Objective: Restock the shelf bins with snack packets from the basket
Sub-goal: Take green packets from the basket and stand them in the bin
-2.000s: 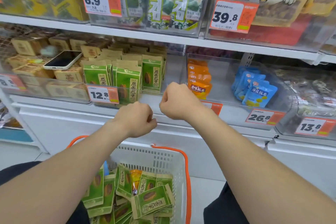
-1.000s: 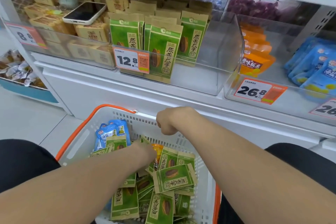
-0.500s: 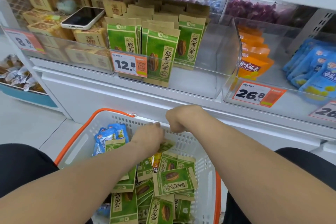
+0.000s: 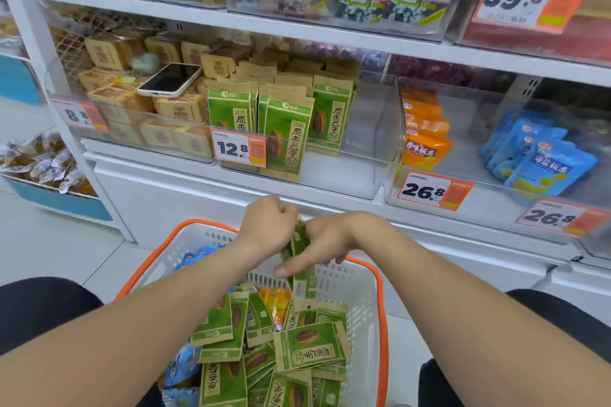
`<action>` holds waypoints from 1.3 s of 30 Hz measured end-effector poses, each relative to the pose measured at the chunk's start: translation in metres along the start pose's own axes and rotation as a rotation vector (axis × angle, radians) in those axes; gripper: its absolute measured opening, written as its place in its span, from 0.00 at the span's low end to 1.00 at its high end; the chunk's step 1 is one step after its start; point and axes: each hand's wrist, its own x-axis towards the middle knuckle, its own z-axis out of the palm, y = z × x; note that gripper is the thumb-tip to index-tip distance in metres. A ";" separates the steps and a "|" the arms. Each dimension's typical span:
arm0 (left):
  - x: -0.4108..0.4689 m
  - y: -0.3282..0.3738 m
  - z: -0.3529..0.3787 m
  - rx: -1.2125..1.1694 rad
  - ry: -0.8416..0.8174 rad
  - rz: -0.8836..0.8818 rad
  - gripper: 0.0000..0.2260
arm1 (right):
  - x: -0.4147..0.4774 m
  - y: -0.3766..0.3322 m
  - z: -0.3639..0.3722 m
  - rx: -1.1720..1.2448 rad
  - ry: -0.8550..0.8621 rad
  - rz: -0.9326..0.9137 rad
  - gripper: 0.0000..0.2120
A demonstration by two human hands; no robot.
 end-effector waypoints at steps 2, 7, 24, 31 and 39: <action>-0.007 0.014 -0.005 -0.073 0.053 0.012 0.18 | -0.010 0.000 -0.001 0.112 0.017 -0.044 0.39; -0.013 0.040 -0.024 -0.420 0.107 0.059 0.23 | -0.035 0.007 -0.019 0.456 0.246 -0.138 0.14; 0.020 0.077 -0.048 -0.007 0.491 0.407 0.14 | -0.054 -0.001 -0.059 0.566 1.321 -0.140 0.25; 0.038 0.084 -0.042 0.377 0.704 0.390 0.37 | -0.043 0.016 -0.103 0.724 1.381 -0.066 0.22; 0.073 0.087 -0.042 0.410 0.551 0.241 0.51 | -0.021 0.015 -0.127 0.843 1.390 -0.074 0.17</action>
